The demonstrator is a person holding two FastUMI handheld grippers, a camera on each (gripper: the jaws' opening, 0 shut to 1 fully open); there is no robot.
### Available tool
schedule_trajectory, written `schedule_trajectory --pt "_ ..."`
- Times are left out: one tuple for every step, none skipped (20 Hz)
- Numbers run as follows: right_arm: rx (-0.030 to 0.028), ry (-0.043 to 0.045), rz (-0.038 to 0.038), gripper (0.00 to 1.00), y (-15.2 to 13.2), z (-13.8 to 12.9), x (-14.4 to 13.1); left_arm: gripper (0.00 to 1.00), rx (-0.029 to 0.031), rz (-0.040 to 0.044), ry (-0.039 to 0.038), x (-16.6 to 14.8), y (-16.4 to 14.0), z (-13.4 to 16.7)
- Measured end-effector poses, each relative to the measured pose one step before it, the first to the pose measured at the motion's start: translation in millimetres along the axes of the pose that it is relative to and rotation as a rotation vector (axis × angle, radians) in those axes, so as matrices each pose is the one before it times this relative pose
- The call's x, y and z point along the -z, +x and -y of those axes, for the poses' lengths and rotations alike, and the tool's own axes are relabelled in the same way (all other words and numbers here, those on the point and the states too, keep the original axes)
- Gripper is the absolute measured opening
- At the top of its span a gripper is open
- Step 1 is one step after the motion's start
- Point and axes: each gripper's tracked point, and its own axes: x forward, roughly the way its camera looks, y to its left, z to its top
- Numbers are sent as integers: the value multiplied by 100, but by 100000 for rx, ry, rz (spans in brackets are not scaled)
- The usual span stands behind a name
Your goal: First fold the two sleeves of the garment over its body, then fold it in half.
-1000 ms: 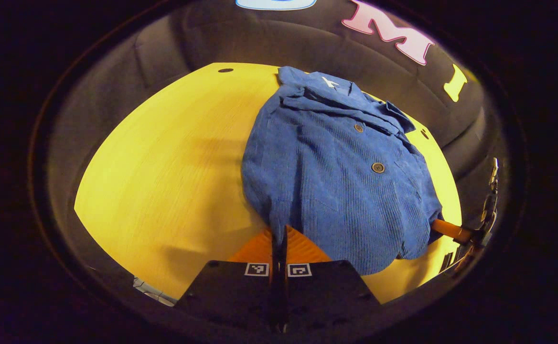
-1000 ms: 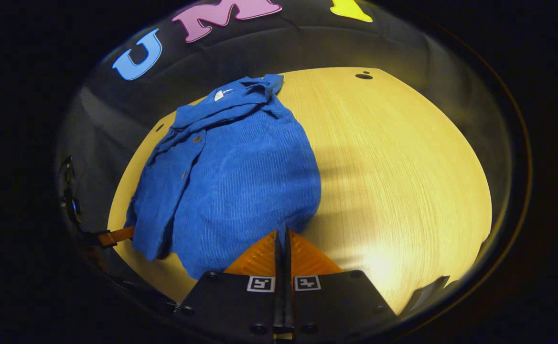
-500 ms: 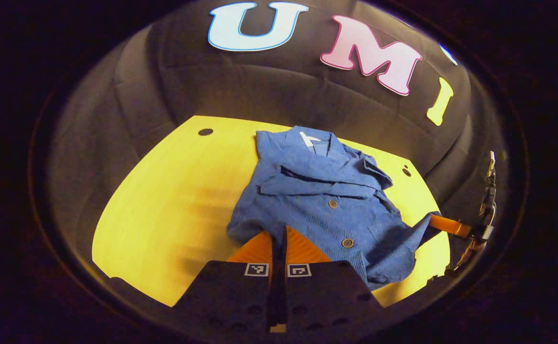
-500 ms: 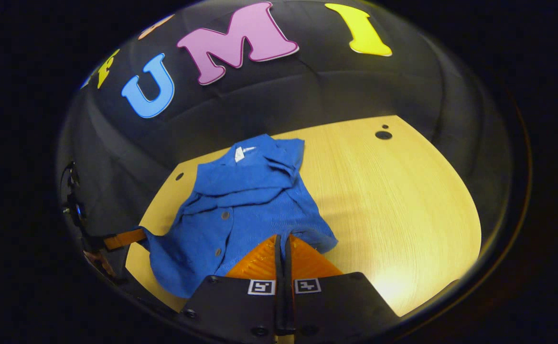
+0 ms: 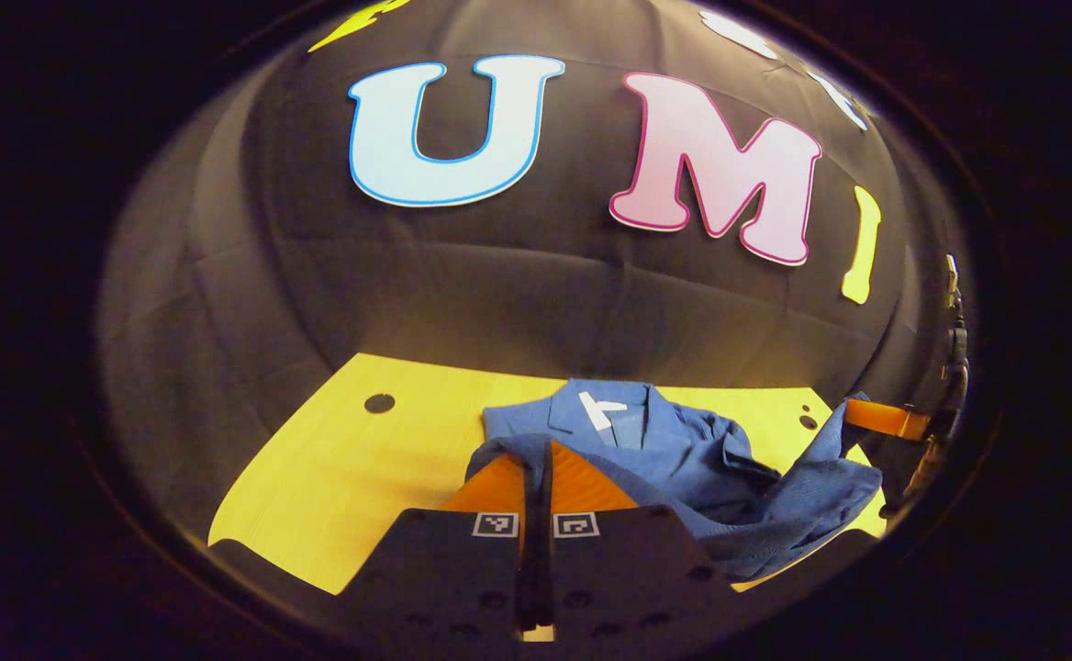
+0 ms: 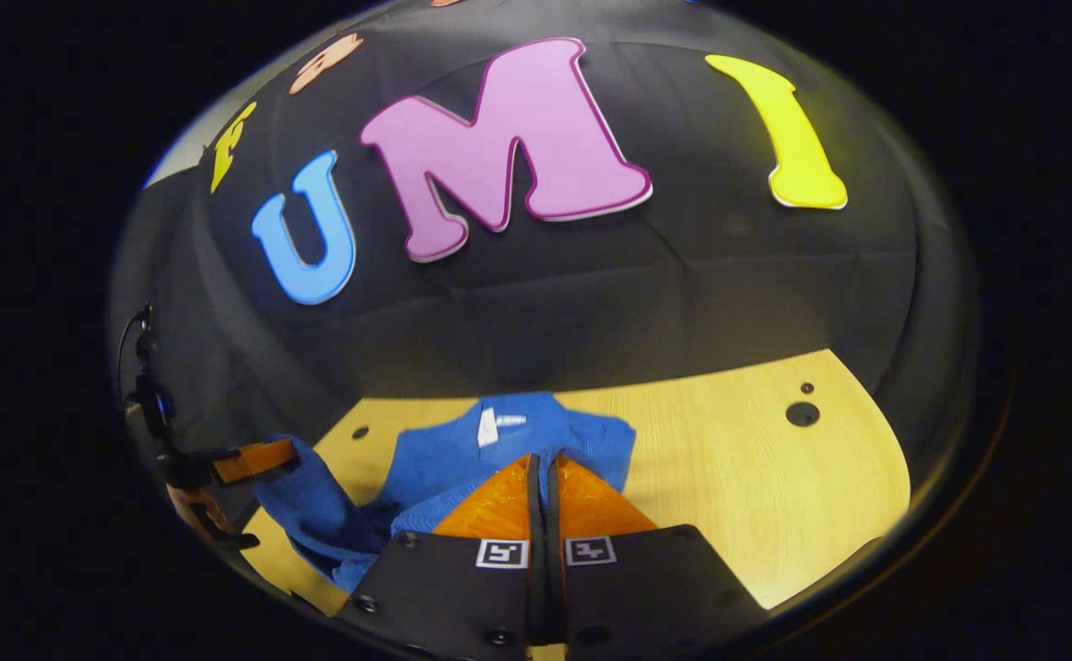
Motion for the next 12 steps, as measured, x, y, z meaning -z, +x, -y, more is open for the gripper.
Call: schedule_trajectory --pt "1119 595 2438 0 1686 601 -1120 0 -300 7210 -1349 -1789 2330 -347" --pt "665 1655 1871 0 1748 478 -758 0 -1665 335 -1710 -363 2030 -508" --pt "679 1904 1432 0 1793 431 -739 0 -1614 1431 -1106 -402 1620 -632" --pt "1122 1424 1400 0 1712 508 -481 0 -1251 2782 -59 -340 1899 -360" --pt "1375 332 1406 0 1763 620 -420 0 -1656 2050 1037 -237 2090 -395" --pt "1875 -664 1219 0 1589 785 -62 0 -902 1231 1813 31 2161 -99" --pt "1975 -865 787 0 1777 843 153 0 -114 348 1022 259 2149 122" --pt "1764 -305 269 0 1737 672 161 0 207 -986 -75 622 2033 132" --pt "1721 33 256 0 1516 673 379 0 -711 -297 -315 828 1734 -128" --pt "2598 -480 -72 0 1575 794 646 0 -1617 582 707 715 1456 -122" --pt "3310 -323 -1199 0 1320 947 874 0 -1491 1031 2359 696 1158 -235" --pt "1525 27 -1089 1 969 476 1024 0 -916 29 3522 872 1038 -2"
